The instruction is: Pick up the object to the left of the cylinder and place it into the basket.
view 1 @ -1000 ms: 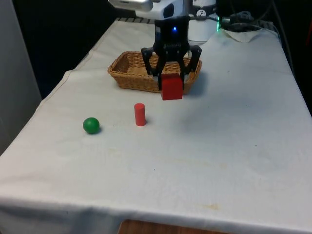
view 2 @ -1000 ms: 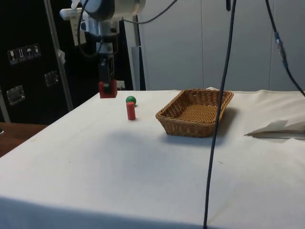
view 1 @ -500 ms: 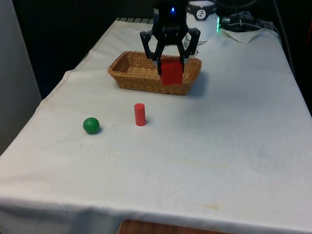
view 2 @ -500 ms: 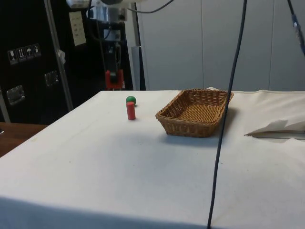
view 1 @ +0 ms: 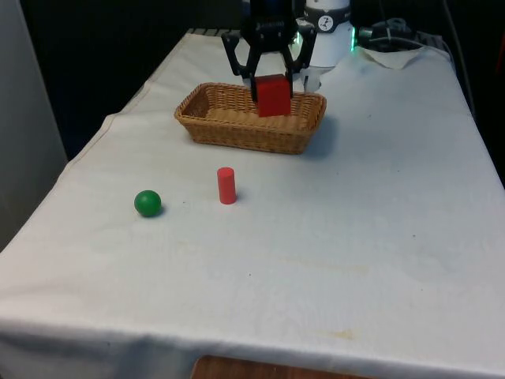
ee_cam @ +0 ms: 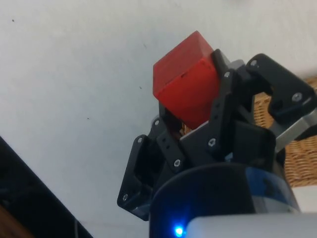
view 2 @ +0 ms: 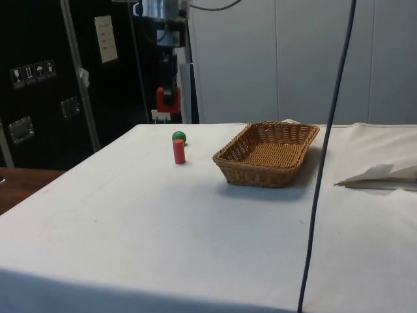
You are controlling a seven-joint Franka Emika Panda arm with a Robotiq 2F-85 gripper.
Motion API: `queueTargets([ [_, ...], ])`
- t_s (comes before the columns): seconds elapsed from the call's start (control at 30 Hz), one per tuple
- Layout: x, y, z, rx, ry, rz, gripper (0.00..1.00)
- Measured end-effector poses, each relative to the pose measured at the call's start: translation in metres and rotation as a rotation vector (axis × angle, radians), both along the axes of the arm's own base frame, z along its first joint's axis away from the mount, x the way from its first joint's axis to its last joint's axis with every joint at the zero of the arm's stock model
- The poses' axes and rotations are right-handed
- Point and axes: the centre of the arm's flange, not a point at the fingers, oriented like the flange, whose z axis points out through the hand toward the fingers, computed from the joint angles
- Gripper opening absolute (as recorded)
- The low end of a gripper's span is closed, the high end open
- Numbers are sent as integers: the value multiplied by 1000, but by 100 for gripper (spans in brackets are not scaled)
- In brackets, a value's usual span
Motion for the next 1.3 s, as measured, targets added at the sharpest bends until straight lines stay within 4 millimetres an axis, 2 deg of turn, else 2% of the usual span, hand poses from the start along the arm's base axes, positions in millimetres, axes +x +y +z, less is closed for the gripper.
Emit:
queueTargets([
  [0.6, -41, -22, 8, 32, -6, 5, 0],
  [1.3, -87, -49, 3, 67, -9, 21, 0],
])
